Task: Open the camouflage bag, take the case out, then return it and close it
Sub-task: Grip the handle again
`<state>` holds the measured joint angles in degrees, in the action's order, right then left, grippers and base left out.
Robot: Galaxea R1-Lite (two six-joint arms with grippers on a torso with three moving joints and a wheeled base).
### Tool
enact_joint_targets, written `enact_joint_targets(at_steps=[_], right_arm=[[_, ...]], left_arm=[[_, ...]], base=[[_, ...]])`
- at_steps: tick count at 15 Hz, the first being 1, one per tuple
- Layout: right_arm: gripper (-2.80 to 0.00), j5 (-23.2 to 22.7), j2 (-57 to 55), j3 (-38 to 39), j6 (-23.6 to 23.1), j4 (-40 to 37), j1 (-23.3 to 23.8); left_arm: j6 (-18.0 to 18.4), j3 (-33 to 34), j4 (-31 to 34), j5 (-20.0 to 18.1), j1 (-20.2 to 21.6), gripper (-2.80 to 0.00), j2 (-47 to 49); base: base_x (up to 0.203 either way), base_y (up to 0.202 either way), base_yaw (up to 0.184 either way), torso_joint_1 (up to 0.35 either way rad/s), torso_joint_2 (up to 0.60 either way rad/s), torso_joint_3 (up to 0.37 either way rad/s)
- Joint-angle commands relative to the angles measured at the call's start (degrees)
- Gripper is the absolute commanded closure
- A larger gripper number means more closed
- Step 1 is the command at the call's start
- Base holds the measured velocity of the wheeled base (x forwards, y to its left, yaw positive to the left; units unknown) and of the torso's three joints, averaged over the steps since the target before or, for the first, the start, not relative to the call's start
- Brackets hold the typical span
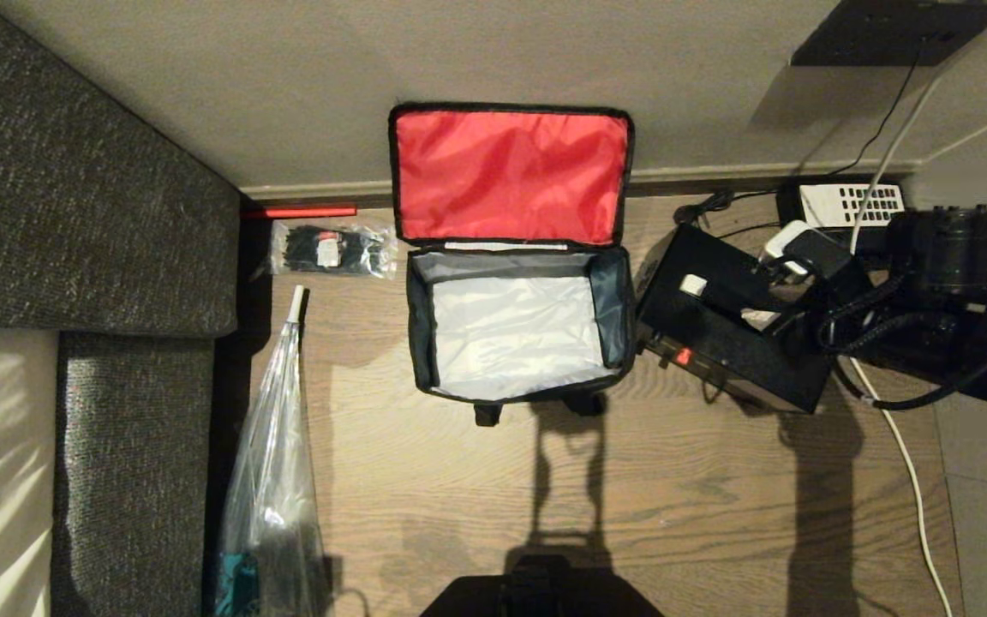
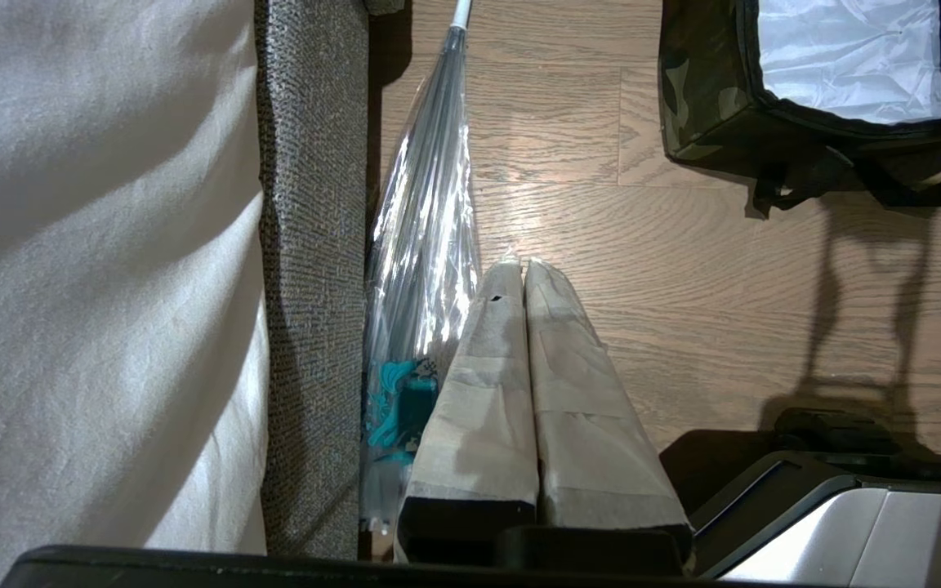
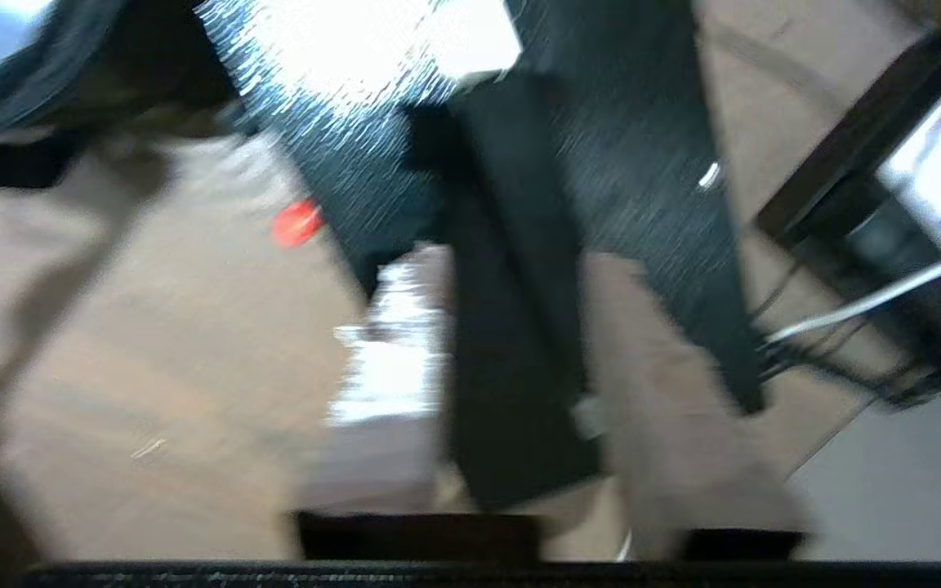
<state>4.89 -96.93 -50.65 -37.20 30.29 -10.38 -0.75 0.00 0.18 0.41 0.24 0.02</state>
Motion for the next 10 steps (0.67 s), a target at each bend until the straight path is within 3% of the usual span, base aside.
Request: enact_joint_targets(at_steps=[1,4,8,10], right_arm=[[-2.80,4.1,-1.8,0.5,-3.9,2.3,-0.6],[-2.80,5.9,-1.6,1.8,-3.7,1.9,-0.7],[-2.80,16.8,-0.9,7.0,-5.2,10.7,-1.1],[-2.80,18.2,-1.8,8.9,-7.7,10.9,-1.6]], left_arm=[[0.0,0.2,0.0,0.0,0.0,0.00,0.0],[0.0,0.2,0.0,0.0,0.0,0.00,0.0],[0.0,0.2,0.0,0.0,0.0,0.00,0.0],[0.0,0.2,0.0,0.0,0.0,0.00,0.0]], base=[[0.000,0.000,0.000,0.000,0.00,0.000],[0.000,0.000,0.000,0.000,0.00,0.000],[0.000,0.000,0.000,0.000,0.00,0.000],[0.000,0.000,0.000,0.000,0.00,0.000]])
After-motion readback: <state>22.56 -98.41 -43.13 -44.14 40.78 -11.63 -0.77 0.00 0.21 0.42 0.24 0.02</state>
